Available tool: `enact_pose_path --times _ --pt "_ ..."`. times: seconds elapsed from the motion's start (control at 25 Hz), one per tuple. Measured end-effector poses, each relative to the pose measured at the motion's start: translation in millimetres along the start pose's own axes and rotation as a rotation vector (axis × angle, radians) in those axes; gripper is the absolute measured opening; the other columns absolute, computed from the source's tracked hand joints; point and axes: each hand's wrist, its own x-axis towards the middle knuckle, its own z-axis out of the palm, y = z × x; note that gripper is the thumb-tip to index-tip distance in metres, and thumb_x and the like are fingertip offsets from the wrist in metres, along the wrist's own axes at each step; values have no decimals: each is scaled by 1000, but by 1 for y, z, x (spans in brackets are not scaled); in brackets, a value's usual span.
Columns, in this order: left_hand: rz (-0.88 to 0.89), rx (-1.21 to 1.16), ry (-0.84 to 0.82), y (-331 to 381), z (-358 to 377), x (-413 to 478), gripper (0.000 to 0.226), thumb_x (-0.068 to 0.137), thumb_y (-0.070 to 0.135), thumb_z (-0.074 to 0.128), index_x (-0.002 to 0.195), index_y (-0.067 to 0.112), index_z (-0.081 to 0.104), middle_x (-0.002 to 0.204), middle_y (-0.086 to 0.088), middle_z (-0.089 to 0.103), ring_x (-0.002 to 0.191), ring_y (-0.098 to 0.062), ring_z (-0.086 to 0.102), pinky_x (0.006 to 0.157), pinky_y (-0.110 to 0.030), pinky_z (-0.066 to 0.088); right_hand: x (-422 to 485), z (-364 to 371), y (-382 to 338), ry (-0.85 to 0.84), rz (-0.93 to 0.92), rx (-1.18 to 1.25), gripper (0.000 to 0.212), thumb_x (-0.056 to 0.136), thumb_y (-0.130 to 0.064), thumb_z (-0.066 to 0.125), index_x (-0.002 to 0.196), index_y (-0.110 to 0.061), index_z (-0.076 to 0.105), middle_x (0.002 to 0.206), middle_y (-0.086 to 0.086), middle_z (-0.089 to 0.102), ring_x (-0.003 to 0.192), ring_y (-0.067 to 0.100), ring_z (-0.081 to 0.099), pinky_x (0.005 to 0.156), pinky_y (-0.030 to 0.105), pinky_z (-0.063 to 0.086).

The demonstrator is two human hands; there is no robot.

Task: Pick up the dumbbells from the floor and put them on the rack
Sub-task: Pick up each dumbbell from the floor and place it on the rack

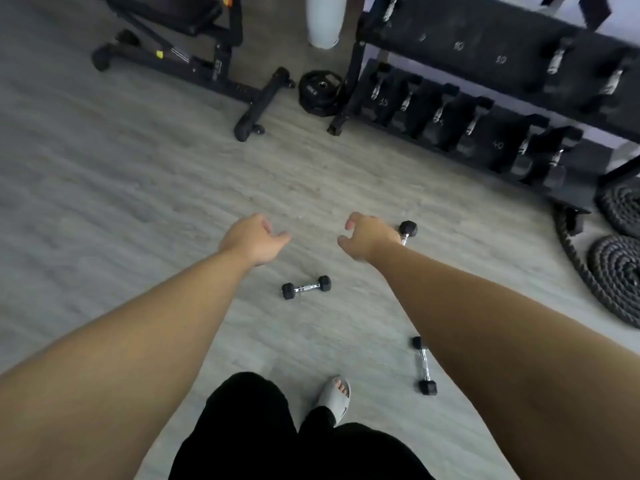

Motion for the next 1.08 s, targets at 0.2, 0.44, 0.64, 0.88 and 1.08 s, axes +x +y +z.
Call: enact_pose_path --times 0.2,0.44,0.64,0.88,1.08 --pt "-114 -15 -96 -22 20 71 46 80 63 67 100 22 61 110 -5 71 106 -28 64 92 -40 53 63 26 -13 -145 10 -52 40 92 -43 57 128 -26 54 116 5 61 88 28 58 66 34 42" --pt "-168 -27 -194 -35 57 186 50 79 66 64 105 24 58 105 -1 68 97 -24 63 74 -35 48 176 59 -2 -196 109 18 38 93 -43 56 127 -25 54 101 1 63 72 19 61 51 28 39" --pt "-272 -45 -244 -76 152 273 52 83 62 64 112 19 58 100 -1 64 91 -23 62 72 -34 50 289 167 35 -266 164 105 39 91 -47 56 126 -29 56 103 1 66 74 21 64 53 28 40" --pt "-401 -154 -251 -150 338 361 71 81 69 65 126 15 54 111 -3 63 93 -21 65 68 -35 51 400 355 113 -319 274 177 47 91 -53 58 130 -27 55 101 3 69 71 20 66 55 29 44" --pt "-565 -250 -140 -236 493 393 87 73 74 71 133 14 55 120 -7 60 94 -22 58 56 -20 34 448 500 180 -307 341 204 61 89 -55 65 140 -25 51 118 7 62 83 23 63 50 26 37"
